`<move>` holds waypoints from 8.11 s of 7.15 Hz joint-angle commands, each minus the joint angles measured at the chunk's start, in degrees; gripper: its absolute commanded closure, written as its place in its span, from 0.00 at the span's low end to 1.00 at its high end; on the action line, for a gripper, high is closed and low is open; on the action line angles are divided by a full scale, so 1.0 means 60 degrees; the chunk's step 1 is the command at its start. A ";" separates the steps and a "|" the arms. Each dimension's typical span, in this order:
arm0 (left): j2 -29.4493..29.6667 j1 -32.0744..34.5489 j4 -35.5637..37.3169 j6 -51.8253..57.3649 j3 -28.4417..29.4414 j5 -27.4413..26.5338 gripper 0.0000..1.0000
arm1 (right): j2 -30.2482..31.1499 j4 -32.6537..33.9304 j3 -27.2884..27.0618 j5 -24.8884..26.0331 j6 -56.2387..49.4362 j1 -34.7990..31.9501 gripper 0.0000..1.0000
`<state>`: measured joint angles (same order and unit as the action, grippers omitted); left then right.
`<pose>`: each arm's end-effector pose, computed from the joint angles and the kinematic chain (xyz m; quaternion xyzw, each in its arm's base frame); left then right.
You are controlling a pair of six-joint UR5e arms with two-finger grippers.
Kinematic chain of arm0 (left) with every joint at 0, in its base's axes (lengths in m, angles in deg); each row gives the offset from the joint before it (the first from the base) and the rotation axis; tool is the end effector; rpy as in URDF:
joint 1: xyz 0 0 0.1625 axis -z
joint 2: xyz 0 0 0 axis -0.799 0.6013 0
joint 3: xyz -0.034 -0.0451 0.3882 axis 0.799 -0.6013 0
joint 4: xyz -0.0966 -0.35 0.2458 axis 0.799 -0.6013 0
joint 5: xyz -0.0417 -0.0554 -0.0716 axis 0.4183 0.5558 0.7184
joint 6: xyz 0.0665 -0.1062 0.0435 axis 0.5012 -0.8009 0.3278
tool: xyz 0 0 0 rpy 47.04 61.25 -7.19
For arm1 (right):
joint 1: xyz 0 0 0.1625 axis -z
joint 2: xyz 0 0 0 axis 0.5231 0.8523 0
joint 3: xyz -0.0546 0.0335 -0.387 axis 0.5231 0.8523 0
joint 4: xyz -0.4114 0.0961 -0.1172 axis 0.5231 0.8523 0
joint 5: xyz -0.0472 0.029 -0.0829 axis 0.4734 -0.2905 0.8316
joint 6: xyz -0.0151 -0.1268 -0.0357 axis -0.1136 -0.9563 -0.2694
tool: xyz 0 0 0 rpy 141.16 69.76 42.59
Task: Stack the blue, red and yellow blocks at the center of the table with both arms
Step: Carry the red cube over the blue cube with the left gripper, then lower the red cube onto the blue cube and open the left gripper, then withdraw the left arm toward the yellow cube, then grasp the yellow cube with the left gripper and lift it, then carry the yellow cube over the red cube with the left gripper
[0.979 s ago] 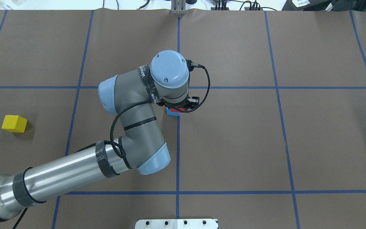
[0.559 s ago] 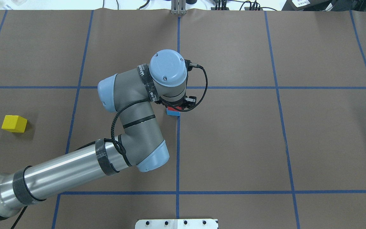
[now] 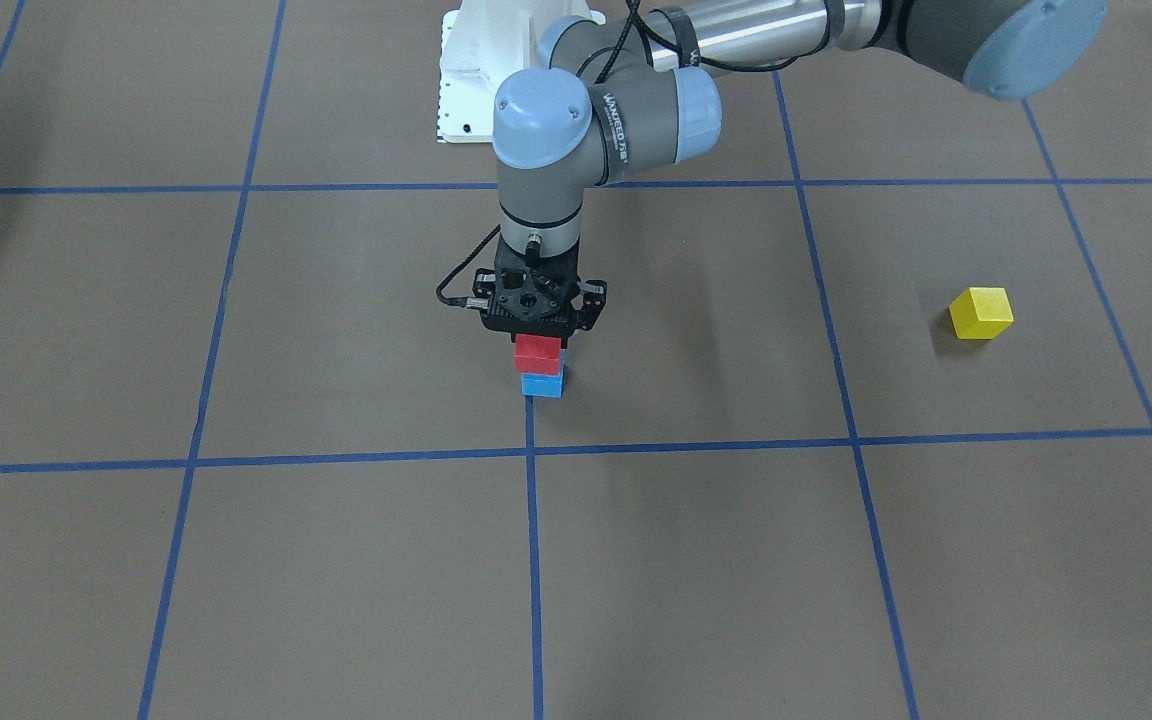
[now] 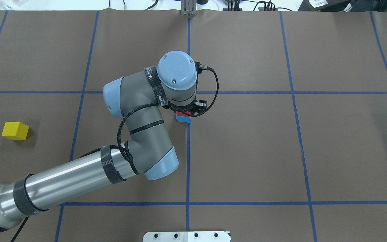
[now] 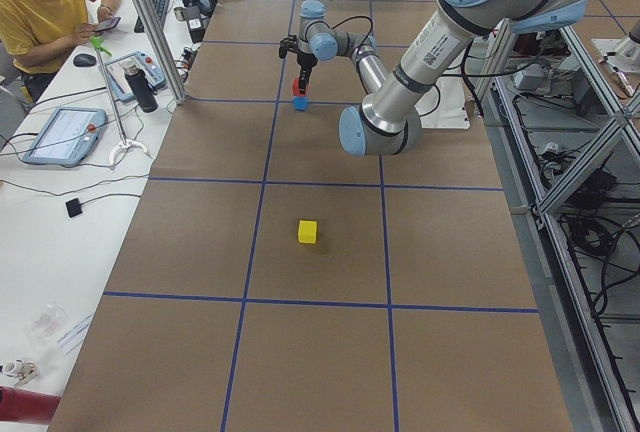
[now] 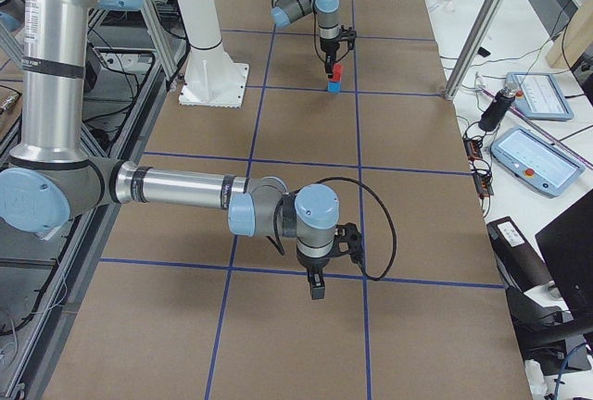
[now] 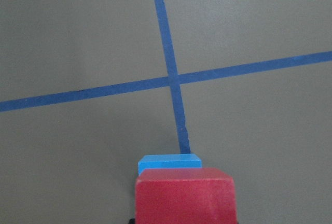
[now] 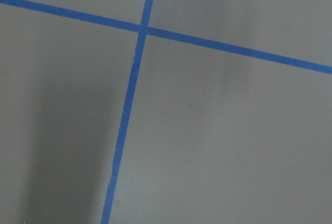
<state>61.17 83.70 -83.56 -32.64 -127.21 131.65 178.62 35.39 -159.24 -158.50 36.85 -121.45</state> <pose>0.6129 -0.4822 0.1246 0.1015 0.3900 0.0387 0.9144 0.0482 -0.4648 0.6731 0.0409 -0.3354 -0.0858 0.9373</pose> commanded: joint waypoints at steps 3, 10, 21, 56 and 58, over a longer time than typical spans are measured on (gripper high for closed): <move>0.0003 0.0235 -0.0102 -0.0004 0.0245 0.0015 0.94 | -0.0047 0.0000 0.0002 0.0004 0.0000 0.0000 0.00; 0.0017 0.0118 -0.0146 -0.0018 0.0260 0.0073 0.67 | -0.0047 0.0000 0.0002 0.0004 0.0000 0.0000 0.00; -0.0610 0.1078 0.0837 0.0316 -0.1662 0.1528 0.00 | -0.0062 0.0000 0.0002 0.0004 0.0014 0.0000 0.00; -0.3111 0.2115 0.0274 0.1030 -0.3095 0.2036 1.00 | -0.0032 -0.0278 0.0002 -0.0069 0.0029 0.0000 0.00; -0.1864 0.1585 0.0410 -0.0348 -0.2542 0.2022 1.00 | -0.0032 -0.0264 0.0002 -0.0069 0.0029 0.0000 0.00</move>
<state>45.24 95.00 -81.94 -29.57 -144.60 143.85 178.43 33.79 -159.23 -158.92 37.03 -121.45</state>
